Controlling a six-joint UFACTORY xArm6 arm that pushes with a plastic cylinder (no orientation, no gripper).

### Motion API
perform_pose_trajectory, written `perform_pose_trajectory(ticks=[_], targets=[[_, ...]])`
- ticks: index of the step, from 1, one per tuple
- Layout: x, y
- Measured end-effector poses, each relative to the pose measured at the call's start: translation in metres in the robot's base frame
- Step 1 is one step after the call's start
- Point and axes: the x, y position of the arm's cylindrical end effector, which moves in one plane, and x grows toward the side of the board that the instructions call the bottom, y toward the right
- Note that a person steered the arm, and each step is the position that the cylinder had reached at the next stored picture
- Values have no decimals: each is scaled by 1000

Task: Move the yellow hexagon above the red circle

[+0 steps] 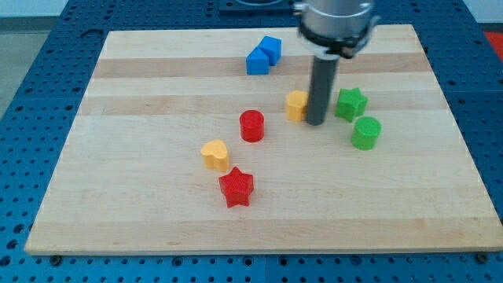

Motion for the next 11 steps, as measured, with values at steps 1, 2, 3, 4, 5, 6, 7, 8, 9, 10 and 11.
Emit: perform_pose_trajectory(ticks=[1, 2, 3, 4, 5, 6, 7, 8, 9, 10, 11], targets=[[0, -29], [0, 17], [-5, 39], [-11, 11], [-12, -58], [-12, -76], [-25, -30], [-52, 5], [-79, -8], [-79, -82], [-65, -165]])
